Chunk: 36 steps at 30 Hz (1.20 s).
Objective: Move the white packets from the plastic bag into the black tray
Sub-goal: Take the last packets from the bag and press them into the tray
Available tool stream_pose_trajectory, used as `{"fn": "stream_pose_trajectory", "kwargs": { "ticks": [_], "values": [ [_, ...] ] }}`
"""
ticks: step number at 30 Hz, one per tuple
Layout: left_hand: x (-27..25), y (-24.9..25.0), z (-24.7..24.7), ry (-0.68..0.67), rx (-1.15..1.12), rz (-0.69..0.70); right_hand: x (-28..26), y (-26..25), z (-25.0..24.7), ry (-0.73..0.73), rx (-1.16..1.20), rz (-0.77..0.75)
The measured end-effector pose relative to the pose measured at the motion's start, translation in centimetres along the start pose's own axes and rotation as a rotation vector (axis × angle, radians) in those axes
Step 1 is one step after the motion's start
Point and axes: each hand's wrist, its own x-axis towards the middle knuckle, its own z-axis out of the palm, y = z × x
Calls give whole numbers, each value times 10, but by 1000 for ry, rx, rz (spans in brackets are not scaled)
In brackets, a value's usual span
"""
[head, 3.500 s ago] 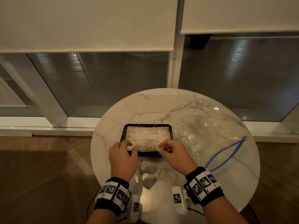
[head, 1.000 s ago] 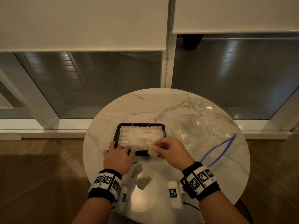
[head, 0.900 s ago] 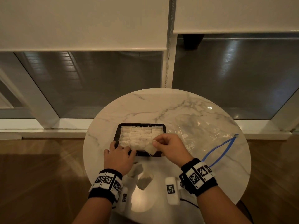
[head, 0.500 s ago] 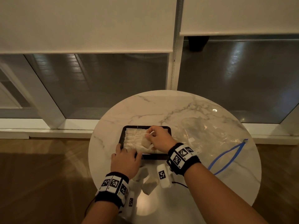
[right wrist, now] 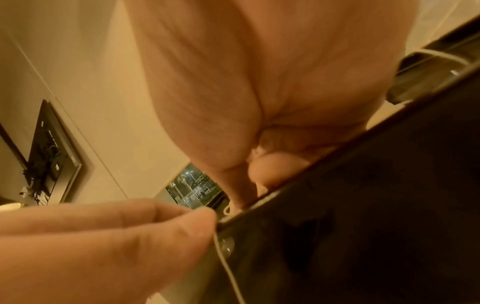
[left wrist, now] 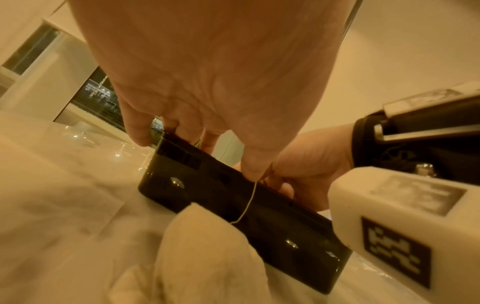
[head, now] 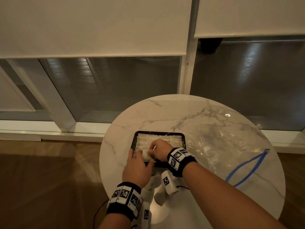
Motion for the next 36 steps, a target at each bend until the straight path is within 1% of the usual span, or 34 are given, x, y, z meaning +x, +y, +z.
{"fn": "stream_pose_trajectory", "kwargs": {
  "ticks": [4, 7, 10, 14, 15, 17, 20, 22, 24, 29, 33, 36],
  "values": [
    [-4, 4, -3, -36, 219, 30, 1, 2, 4, 15, 19, 35],
    [-4, 8, -5, -45, 341, 31, -1, 2, 7, 41, 36, 25],
    [0, 12, -11, 17, 380, 71, -4, 3, 9, 67, 33, -6],
    [11, 18, -30, 100, 431, 111, -9, 3, 5, 53, 28, -47],
    [17, 20, -35, 101, 442, 119, -11, 3, 3, 51, 18, -62],
    [34, 26, -46, 33, 450, 120, -14, 6, -2, 60, -21, -91],
    [57, 36, -61, -145, 452, 93, -18, 11, -9, 91, -59, -120],
    [68, 44, -68, -269, 467, 90, -19, 14, -12, 100, -47, -135],
    [74, 55, -70, -362, 515, 110, -21, 17, -14, 105, -5, -137],
    [79, 71, -61, -412, 618, 155, -19, 23, -16, 172, 81, -119],
    [76, 70, -49, -428, 645, 185, -18, 26, -13, 213, 125, -82],
    [74, 69, -43, -453, 720, 179, -17, 27, -10, 223, 148, -55]
  ]
}}
